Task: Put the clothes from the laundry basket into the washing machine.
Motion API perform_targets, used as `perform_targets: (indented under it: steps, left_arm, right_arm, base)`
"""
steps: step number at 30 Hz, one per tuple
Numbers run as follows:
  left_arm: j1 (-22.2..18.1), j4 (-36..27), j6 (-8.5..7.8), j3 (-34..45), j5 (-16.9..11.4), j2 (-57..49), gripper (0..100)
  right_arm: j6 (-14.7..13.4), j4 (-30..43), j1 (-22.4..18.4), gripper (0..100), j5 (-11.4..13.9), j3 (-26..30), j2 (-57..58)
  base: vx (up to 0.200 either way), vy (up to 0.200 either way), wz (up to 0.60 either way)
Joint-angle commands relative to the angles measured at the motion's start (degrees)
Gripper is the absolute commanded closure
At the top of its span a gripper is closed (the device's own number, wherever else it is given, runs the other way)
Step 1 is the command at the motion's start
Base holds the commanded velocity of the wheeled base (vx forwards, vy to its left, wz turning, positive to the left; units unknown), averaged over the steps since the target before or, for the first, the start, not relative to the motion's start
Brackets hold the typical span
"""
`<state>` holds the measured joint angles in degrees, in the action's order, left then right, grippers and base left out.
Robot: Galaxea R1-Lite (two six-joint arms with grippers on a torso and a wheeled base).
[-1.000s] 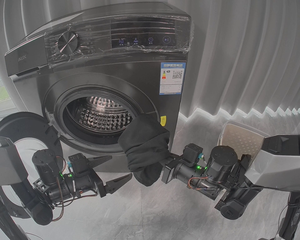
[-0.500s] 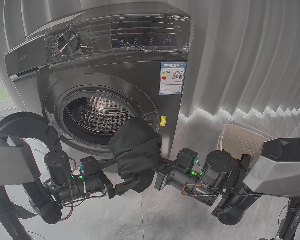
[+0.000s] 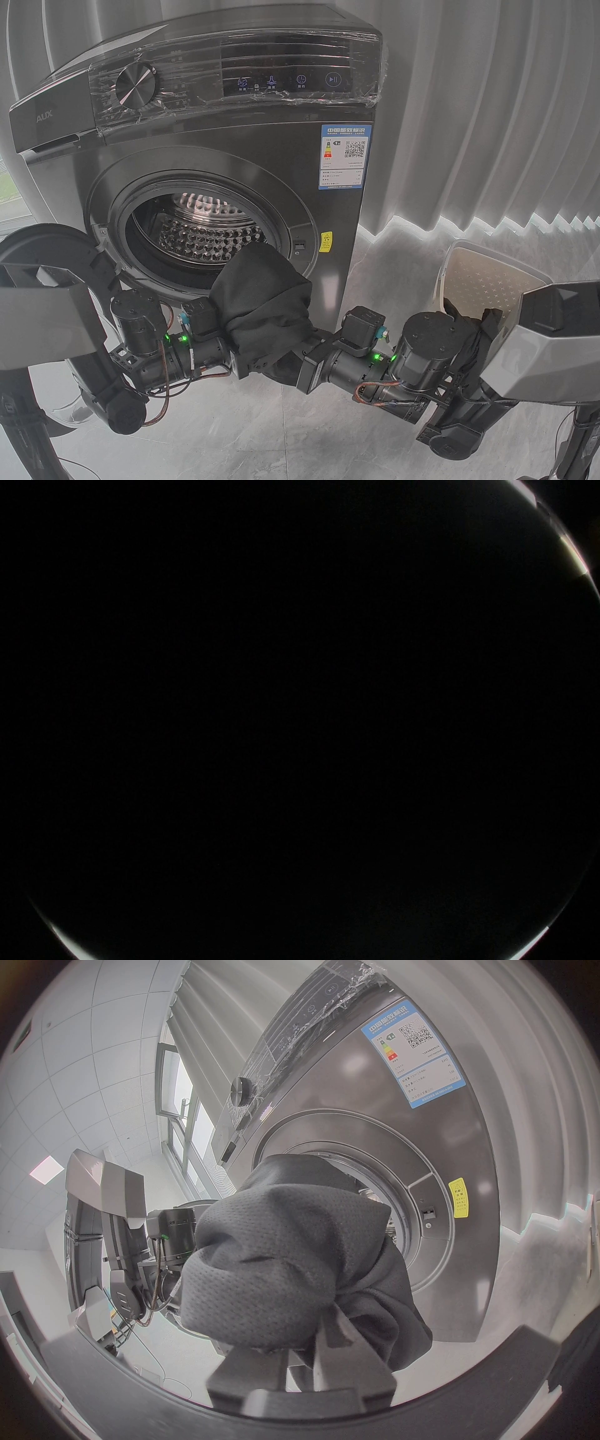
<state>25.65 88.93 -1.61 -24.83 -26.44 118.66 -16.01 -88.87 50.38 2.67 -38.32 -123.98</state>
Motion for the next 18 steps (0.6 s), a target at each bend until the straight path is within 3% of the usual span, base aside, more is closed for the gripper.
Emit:
perform_targets:
  steps: [1,3,8,9,18]
  left_arm:
    - [0.5,0.3,0.2,-1.4,0.1,1.1,0]
    - [0.7,0.4,0.55,-1.8,0.1,0.9,0]
    - [0.5,0.5,0.64,-1.8,0.1,0.7,0]
    - [0.5,0.5,0.64,-1.9,0.2,0.5,100]
    - [-0.2,0.5,0.91,-2.3,0.7,0.0,100]
  right_arm:
    - [-0.1,0.0,0.3,100,0.0,-0.1,-0.1]
    - [-0.2,0.0,0.2,100,-1.3,0.0,-0.1]
    - [-0.2,0.0,0.0,100,-1.4,-0.1,-0.1]
    - [-0.3,0.0,0.0,100,-1.4,-0.1,-0.2]
    - [-2.2,0.0,-0.7,100,-3.1,-0.3,-0.3]
  base:
    - [0.0,0.0,0.0]
    - [0.0,0.0,0.0]
    - [0.0,0.0,0.0]
    - [0.0,0.0,0.0]
    - [0.0,0.0,0.0]
